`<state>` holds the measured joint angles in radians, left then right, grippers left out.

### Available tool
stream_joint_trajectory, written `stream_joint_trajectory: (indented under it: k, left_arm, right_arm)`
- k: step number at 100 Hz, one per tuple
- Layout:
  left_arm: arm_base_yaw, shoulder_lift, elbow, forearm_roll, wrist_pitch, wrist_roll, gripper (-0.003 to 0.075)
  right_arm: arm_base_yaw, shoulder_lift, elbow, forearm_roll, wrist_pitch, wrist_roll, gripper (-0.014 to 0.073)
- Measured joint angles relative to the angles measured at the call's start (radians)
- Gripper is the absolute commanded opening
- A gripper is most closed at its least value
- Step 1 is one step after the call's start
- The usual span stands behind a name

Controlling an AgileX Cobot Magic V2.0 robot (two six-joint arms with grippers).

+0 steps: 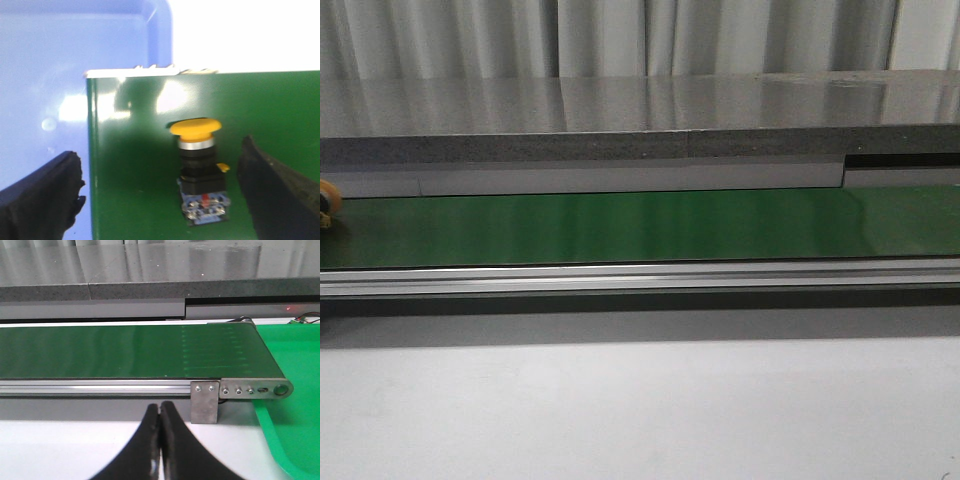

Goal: Move button from left to right

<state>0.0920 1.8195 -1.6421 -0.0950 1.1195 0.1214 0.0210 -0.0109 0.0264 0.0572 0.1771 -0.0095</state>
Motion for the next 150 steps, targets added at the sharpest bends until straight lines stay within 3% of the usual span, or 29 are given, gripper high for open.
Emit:
stream_joint_trajectory:
  k: [20, 44, 108, 131, 150]
  left_arm:
    - [-0.094, -0.111, 0.004, -0.002, -0.021, 0.006, 0.0608]
    - [-0.171, -0.272, 0.114, 0.000, -0.146, 0.012, 0.0606]
    - [-0.173, -1.034, 0.943, 0.002, -0.768, -0.017, 0.0606]
    - [-0.173, -1.318, 1.172, 0.000, -0.903, -0.017, 0.0606]
    - [-0.173, -1.501, 1.263, 0.000, -0.939, -0.019, 0.0606]
  right_arm:
    - [0.000, 0.000, 0.000, 0.000, 0.000, 0.000, -0.0067]
    - [0.000, 0.000, 0.000, 0.000, 0.000, 0.000, -0.0067]
    - [0.000, 0.000, 0.000, 0.000, 0.000, 0.000, -0.0067]
    - [0.000, 0.000, 0.000, 0.000, 0.000, 0.000, -0.0067]
    - [0.000, 0.000, 0.000, 0.000, 0.000, 0.000, -0.0067]
